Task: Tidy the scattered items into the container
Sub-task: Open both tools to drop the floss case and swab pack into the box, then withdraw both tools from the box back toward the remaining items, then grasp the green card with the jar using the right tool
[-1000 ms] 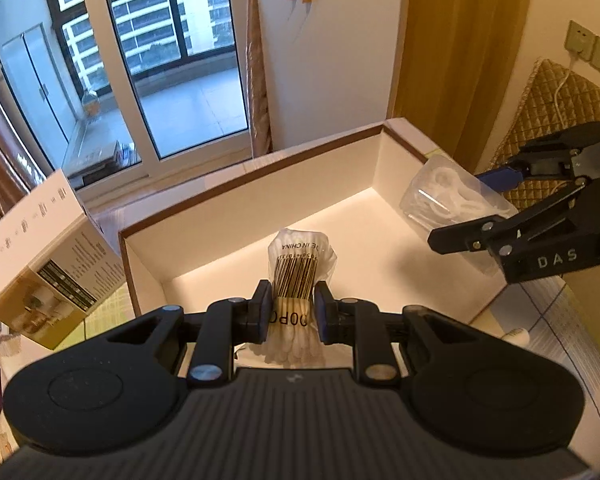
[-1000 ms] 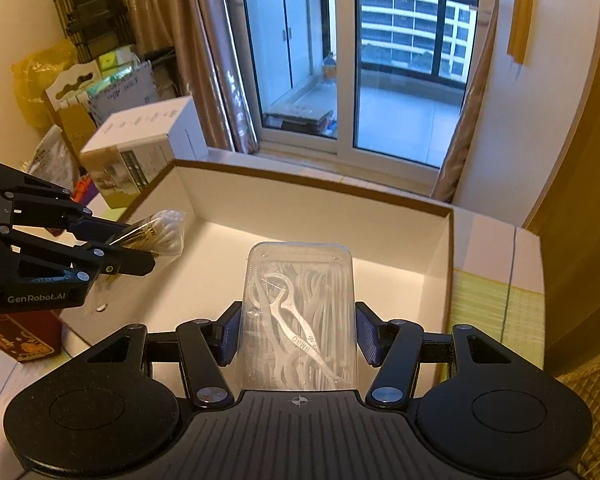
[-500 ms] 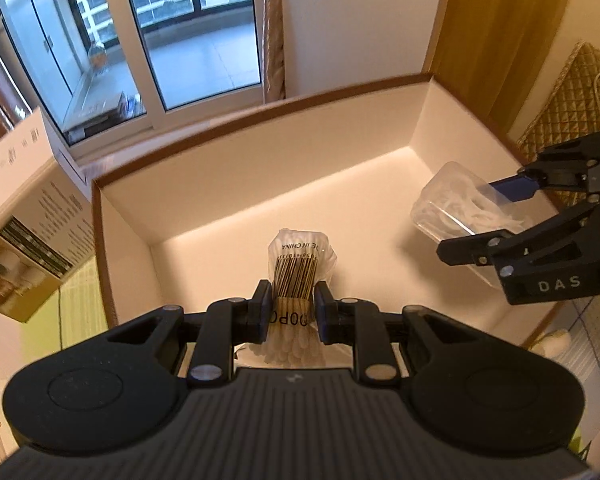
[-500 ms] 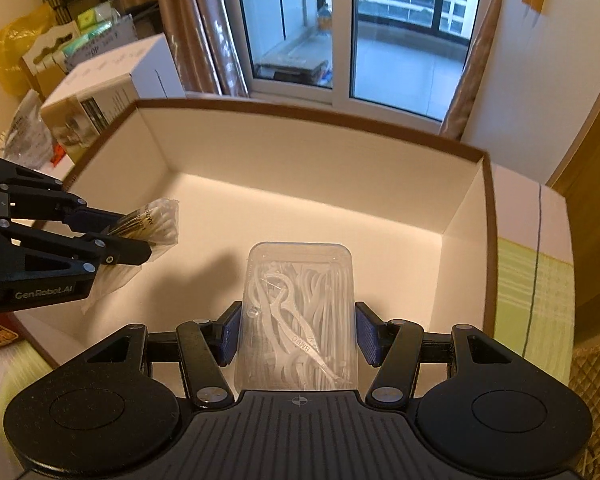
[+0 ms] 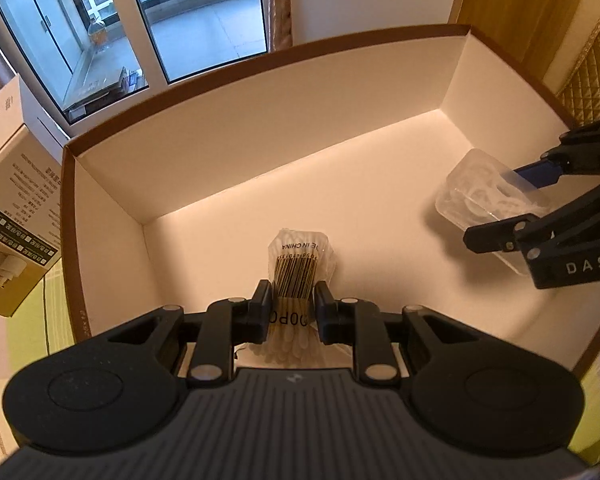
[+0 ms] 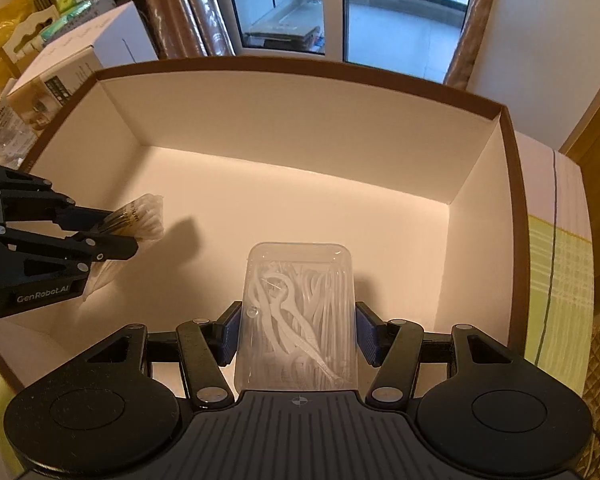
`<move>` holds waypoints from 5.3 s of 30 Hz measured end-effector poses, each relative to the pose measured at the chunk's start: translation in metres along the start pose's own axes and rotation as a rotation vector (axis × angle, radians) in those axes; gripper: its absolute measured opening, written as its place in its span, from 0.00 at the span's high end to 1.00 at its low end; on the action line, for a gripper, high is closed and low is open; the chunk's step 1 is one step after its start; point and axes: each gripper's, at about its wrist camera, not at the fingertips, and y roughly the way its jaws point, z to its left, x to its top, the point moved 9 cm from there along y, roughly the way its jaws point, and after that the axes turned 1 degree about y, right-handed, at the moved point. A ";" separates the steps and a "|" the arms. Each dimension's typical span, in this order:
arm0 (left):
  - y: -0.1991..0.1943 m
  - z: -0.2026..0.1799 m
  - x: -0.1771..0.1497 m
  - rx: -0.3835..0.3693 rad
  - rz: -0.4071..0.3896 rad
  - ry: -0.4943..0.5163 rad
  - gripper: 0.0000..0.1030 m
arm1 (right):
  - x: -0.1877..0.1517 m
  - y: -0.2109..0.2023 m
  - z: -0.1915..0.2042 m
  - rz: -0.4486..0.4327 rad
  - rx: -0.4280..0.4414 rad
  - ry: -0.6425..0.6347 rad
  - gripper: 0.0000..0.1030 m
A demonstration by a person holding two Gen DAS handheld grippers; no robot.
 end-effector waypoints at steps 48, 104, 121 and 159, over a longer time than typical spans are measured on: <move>-0.049 -0.015 -0.013 0.069 0.063 -0.019 0.25 | -0.017 -0.060 0.016 0.016 -0.026 -0.012 0.15; -0.198 -0.082 -0.190 0.105 -0.082 -0.176 0.14 | -0.220 -0.158 0.051 -0.124 0.116 -0.090 0.15; -0.174 -0.071 -0.269 0.055 0.010 -0.332 0.14 | -0.294 -0.092 0.038 -0.018 0.321 -0.144 0.45; -0.154 -0.072 -0.315 0.014 0.068 -0.424 0.14 | -0.331 -0.143 0.136 -0.099 0.313 -0.610 0.34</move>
